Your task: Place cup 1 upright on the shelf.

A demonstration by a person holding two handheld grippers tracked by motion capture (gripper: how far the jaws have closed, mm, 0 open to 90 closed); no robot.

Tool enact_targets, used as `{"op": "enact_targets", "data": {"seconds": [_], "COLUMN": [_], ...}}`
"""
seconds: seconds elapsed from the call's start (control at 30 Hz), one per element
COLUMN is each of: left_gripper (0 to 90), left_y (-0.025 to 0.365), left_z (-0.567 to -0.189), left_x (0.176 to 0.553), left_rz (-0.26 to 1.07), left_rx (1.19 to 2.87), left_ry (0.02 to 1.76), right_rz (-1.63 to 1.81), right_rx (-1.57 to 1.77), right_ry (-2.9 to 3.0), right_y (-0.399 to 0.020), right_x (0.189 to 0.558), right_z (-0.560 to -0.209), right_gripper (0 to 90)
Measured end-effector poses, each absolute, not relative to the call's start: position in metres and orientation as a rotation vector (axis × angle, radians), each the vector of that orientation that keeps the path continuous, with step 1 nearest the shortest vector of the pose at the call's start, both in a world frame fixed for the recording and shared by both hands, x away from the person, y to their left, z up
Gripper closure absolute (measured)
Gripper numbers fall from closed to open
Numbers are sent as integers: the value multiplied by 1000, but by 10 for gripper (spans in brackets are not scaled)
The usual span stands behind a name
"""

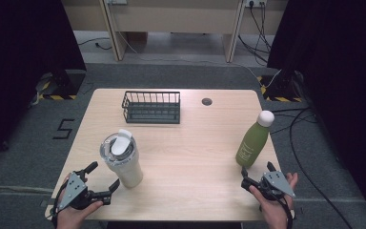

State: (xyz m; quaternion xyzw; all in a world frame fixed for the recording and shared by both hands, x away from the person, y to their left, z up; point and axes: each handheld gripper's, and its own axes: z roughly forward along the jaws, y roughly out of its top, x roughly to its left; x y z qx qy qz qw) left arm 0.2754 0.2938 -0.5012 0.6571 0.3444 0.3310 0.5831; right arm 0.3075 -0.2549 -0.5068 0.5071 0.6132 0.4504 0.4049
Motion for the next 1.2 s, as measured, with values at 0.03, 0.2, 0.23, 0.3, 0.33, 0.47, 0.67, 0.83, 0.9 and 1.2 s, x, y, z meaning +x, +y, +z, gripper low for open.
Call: {"op": "enact_targets", "data": {"seconds": [0.03,0.2,0.23,0.3,0.33,0.47,0.67,0.83,0.9,1.2], "left_gripper": [0,0,0,0,0,0,0,0,0,0], "left_y": [294,292,292,290,289,286,282,279,278,268], "left_z": [-501,-500,-500,-500,-500,-500,-498,-498,-498,-498], "left_x": [275,276,276,277,277,278,282,289,293,305], "left_rz": [773,770,773,770,768,761,750,721,713,695], "left_rx": [1534,1537,1542,1547,1550,1553,1553,1547,1541,1558], "left_ry": [804,803,801,797,796,796,785,793,803,808], "right_rz": [1137,1129,1126,1121,1123,1134,1138,1140,1140,1142], "right_rx": [1280,1278,1274,1269,1268,1275,1267,1266,1267,1281], "right_ry": [1548,1554,1559,1564,1566,1564,1572,1577,1574,1570], "right_y": [-255,-254,-254,-254,-254,-254,-250,-248,-249,-253], "right_x": [307,307,308,308,308,308,310,309,309,311], "right_z": [-507,-511,-511,-513,-513,-513,-511,-510,-510,-512], "right_gripper": [78,80,80,83,86,93,101,102,102,107]}}
